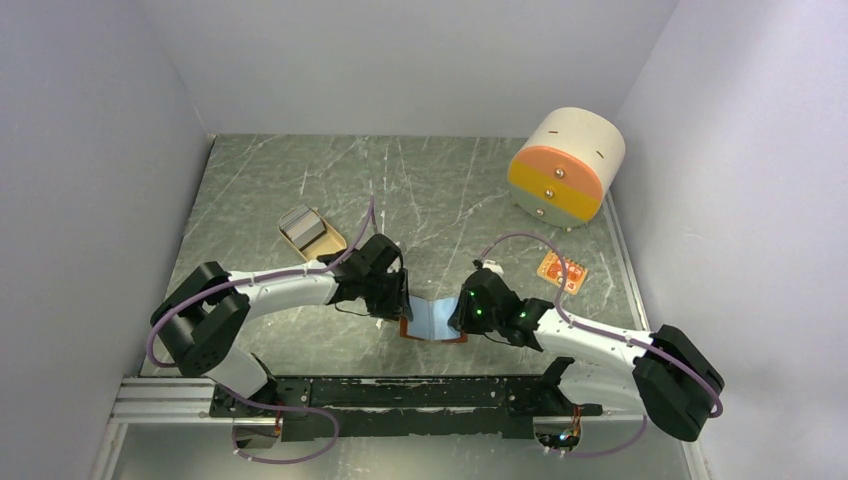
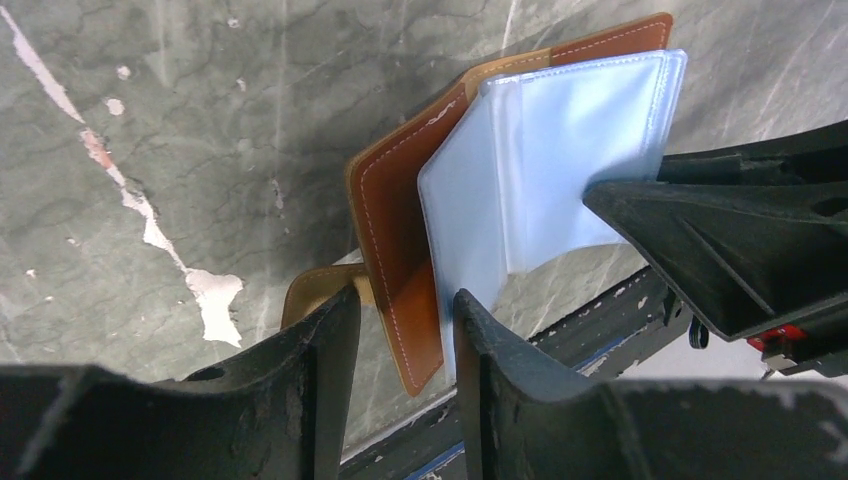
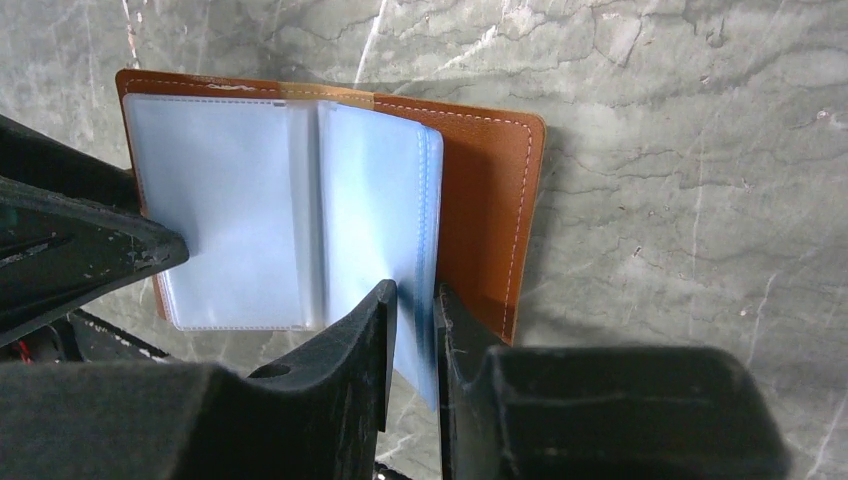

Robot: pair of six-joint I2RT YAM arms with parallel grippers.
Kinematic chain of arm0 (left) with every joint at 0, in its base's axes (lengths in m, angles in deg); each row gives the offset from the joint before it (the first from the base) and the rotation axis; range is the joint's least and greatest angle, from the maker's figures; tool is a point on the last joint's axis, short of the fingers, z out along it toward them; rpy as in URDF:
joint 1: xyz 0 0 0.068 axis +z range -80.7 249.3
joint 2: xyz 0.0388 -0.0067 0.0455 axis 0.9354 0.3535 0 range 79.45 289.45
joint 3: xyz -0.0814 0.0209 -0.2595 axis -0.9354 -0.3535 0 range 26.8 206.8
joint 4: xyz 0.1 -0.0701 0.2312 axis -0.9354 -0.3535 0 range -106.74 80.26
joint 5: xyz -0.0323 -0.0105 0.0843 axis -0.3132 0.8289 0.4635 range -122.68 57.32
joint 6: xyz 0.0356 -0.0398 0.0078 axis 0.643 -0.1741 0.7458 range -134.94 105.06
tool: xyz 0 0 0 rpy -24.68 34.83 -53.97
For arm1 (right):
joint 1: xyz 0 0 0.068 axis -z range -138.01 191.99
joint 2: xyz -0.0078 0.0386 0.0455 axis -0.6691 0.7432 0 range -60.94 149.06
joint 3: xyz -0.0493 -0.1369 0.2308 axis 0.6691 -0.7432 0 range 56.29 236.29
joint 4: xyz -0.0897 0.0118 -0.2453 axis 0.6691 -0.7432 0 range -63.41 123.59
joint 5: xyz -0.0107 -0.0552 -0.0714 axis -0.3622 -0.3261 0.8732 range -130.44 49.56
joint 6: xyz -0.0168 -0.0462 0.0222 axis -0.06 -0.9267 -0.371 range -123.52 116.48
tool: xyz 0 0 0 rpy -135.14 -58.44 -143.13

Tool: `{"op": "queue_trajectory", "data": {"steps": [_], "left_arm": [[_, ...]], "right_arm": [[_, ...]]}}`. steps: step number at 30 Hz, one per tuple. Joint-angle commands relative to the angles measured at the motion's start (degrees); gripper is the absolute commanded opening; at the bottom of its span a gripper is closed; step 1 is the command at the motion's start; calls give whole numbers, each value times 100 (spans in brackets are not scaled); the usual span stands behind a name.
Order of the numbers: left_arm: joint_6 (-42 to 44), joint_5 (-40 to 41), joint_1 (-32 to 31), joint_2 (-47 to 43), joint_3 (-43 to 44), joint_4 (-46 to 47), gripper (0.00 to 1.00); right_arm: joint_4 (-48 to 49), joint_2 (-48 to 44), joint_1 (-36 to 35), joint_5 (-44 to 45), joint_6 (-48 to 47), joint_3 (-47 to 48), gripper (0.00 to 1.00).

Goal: Put the credit cards into the card holder
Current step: Open the card holder at the center of the board.

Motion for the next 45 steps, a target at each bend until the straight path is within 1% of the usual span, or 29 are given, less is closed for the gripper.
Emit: {"op": "queue_trajectory", "data": {"steps": [1, 9, 10, 12, 14, 17, 20, 27, 30, 33, 36, 41, 45], "left_arm": [[-67, -326, -18, -69, -69, 393, 45], [-91, -245, -21, -111, -36, 365, 43], [-88, -156, -19, -126, -22, 323, 41], [-79, -23, -19, -145, 0, 210, 33], [-58, 51, -18, -101, 34, 106, 29], [-34, 116, -21, 9, 81, 11, 29], [-49, 62, -18, 39, 49, 68, 29], [-45, 109, -18, -16, 27, 4, 28], [-55, -33, -19, -55, -22, 122, 31], [-94, -80, -19, -75, -34, 206, 33], [-79, 2, -18, -46, -3, 118, 32], [-54, 151, -18, -67, 28, -37, 30], [-44, 196, -18, -42, 41, -76, 28]], "right_arm": [[131, -80, -4, 101, -20, -71, 23], [-118, -206, -6, 198, -31, 38, 23], [-193, -255, -7, 223, -35, 81, 24], [-357, -377, -4, 255, -56, 165, 26], [-463, -517, -5, 302, -81, 219, 28], [-634, -666, -4, 461, -124, 277, 36], [-689, -722, 5, 578, -176, 267, 37], [-689, -535, 36, 661, -195, 174, 36], [-612, -533, 63, 663, -214, 106, 35], [-509, -475, 122, 626, -200, 11, 32], [-384, -420, 144, 616, -189, -95, 29], [-318, -264, 178, 648, -215, -171, 27], [-310, -289, 183, 633, -185, -176, 33]]}}
